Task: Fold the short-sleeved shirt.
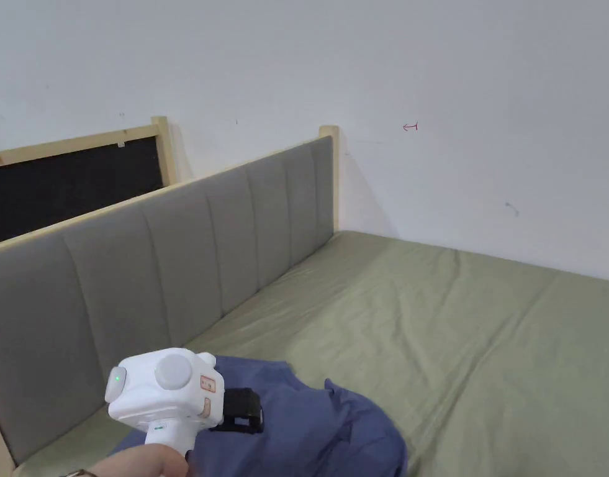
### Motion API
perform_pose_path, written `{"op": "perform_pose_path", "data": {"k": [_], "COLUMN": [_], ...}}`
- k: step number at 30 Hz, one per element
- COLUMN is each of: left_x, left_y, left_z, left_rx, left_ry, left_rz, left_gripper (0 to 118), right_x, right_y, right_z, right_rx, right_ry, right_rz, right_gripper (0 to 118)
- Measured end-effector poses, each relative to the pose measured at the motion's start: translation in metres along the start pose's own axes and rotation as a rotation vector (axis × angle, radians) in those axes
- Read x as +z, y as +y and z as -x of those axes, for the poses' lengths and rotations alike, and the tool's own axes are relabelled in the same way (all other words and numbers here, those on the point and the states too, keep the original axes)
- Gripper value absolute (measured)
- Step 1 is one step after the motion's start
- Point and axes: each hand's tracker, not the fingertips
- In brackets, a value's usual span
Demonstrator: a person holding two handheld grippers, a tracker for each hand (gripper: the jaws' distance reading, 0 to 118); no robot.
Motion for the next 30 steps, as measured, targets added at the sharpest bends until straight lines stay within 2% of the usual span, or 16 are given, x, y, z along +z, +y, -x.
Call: {"op": "perform_pose_path", "data": {"k": [5, 7, 8, 10, 13, 18, 20, 21, 22, 23, 25, 26, 27, 29, 30], "left_x": [-0.077, -0.103, -0.110, -0.116, -0.112, -0.091, -0.079, -0.069, -0.020, 0.001, 0.040, 0.022, 0.003, 0.032, 0.075], "left_y": [-0.006, -0.012, -0.016, -0.017, -0.016, -0.030, -0.034, -0.036, -0.054, -0.065, -0.081, -0.053, -0.006, 0.028, -0.016], "left_z": [-0.002, -0.005, -0.013, -0.022, -0.014, -0.023, -0.028, -0.031, -0.058, -0.066, -0.076, -0.049, -0.014, 0.001, -0.036], "left_rx": [-0.044, -0.103, -0.186, -0.273, -0.204, -0.261, -0.265, -0.288, -0.326, -0.350, -0.321, -0.239, -0.201, -0.147, -0.196], "left_ry": [0.098, 0.153, 0.151, 0.242, 0.204, 0.245, 0.237, 0.260, 0.320, 0.350, 0.232, 0.126, 0.101, 0.083, 0.127], "left_rz": [0.057, 0.120, 0.106, 0.069, 0.027, -0.021, -0.045, -0.082, -0.169, -0.164, -0.201, -0.041, -0.034, -0.108, -0.250], "left_gripper": [109, 118, 118, 118, 118, 112, 88, 67, 15, 1, 1, 0, 0, 0, 0], "right_x": [-0.008, -0.012, -0.012, -0.015, -0.016, -0.013, -0.008, -0.005, -0.001, 0.003, 0.012, 0.018, 0.023, 0.032, 0.036], "right_y": [-0.012, -0.016, -0.017, -0.019, -0.019, -0.014, -0.011, -0.009, -0.008, -0.006, -0.004, -0.004, -0.003, -0.001, 0.000], "right_z": [-0.008, -0.010, -0.008, -0.008, -0.005, 0.006, 0.006, 0.006, 0.006, 0.005, 0.000, -0.003, -0.006, -0.011, -0.014], "right_rx": [0.026, 0.043, 0.050, 0.050, 0.027, 0.034, 0.054, 0.061, 0.062, 0.058, 0.034, 0.022, 0.012, 0.003, 0.002], "right_ry": [-0.021, -0.020, -0.022, -0.019, -0.003, 0.031, 0.042, 0.045, 0.046, 0.047, 0.055, 0.053, 0.048, 0.043, 0.038], "right_rz": [0.088, 0.113, 0.125, 0.139, 0.147, 0.145, 0.137, 0.131, 0.126, 0.121, 0.101, 0.089, 0.082, 0.073, 0.068], "right_gripper": [2, 2, 2, 2, 2, 2, 2, 2, 2, 2, 2, 2, 2, 2, 2]}}
